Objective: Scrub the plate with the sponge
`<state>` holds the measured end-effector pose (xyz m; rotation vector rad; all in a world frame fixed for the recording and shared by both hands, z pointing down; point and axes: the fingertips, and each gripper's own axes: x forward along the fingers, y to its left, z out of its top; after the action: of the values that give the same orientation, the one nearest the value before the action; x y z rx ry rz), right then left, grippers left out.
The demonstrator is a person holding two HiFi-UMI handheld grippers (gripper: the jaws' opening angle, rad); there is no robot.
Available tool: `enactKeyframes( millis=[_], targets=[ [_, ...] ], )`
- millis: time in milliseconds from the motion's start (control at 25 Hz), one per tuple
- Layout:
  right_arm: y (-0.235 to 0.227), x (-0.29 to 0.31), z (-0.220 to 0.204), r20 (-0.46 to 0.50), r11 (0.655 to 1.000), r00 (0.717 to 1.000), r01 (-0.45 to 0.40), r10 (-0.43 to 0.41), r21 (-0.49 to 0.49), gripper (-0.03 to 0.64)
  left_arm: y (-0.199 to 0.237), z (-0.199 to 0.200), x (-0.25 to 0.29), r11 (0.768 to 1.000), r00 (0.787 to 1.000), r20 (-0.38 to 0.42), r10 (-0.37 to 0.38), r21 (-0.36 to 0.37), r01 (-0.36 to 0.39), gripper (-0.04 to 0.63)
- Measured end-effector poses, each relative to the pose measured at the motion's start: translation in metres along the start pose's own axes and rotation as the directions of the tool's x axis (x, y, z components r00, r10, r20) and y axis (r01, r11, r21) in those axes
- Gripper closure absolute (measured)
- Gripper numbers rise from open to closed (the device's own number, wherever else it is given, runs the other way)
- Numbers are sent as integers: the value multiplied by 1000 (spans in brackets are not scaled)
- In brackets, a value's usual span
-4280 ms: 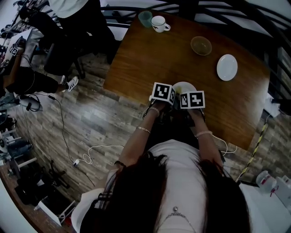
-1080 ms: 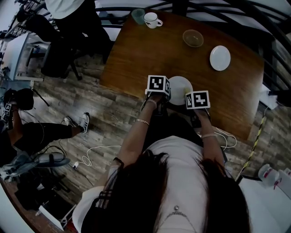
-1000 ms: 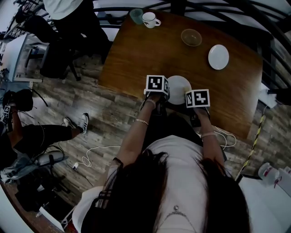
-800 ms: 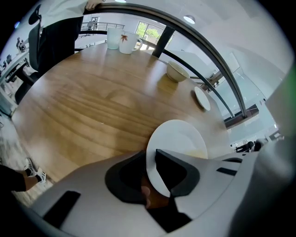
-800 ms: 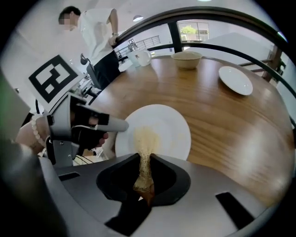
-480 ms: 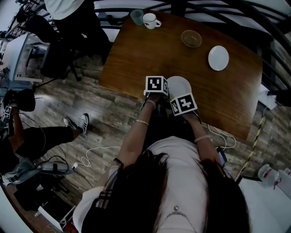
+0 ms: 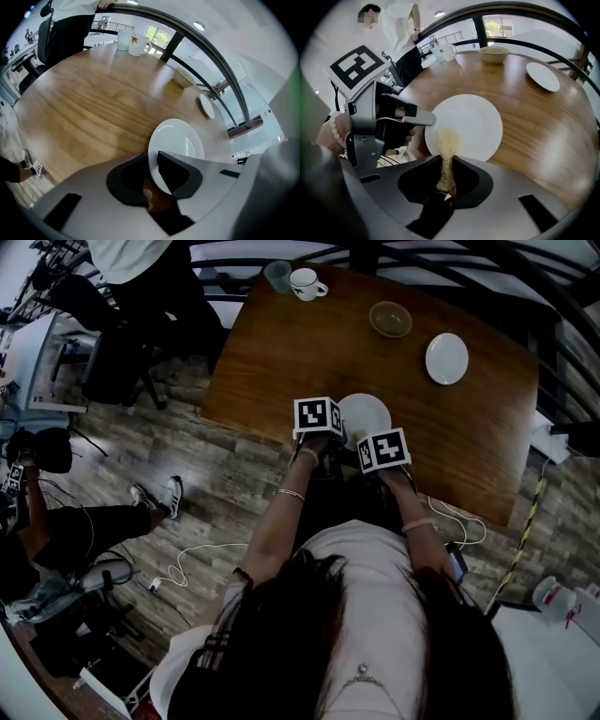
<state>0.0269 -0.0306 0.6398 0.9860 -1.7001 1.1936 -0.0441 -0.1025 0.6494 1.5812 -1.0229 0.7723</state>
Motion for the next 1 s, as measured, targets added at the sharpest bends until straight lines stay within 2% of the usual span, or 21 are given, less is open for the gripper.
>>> enactKeyframes(
  millis=[120,240,400,520,600,680,800,920,1000],
  targets=[
    [18,12,11,-3,999,1000,-30,30,-39,535,1,0,0,1000,1000,8,-3,-7,3,515],
    [18,16,18,-3,998,999,-39,39,-40,535,-1,-1,0,1000,1000,4,0,14,-1,517],
    [-21,4,23,39,998,999,7,-9,61,535,-4,-2,0,999,1000,-12,-3,51,3,515],
    [-57,-10,33,76,988,993,76,-87,138,535,-2,-1,-2,999,1000,-15,-10,44,10,514],
    [-62,-12,38,76,984,992,87,-99,154,535,-1,0,-3,999,1000,-15,-8,38,9,515],
    [-54,-6,39,62,987,994,82,-91,140,535,-2,-1,-2,999,1000,-15,-2,38,2,514],
    [-28,7,42,40,996,997,66,-69,64,535,-3,-2,-2,1000,1000,-10,3,25,-2,515],
    [-1,17,49,32,1000,999,14,-14,-7,535,-3,-1,-3,1000,1000,-8,3,29,-2,515],
    [6,19,49,31,1000,999,-24,24,-7,535,-4,-1,-3,1000,1000,-8,-1,28,1,515]
  ],
)
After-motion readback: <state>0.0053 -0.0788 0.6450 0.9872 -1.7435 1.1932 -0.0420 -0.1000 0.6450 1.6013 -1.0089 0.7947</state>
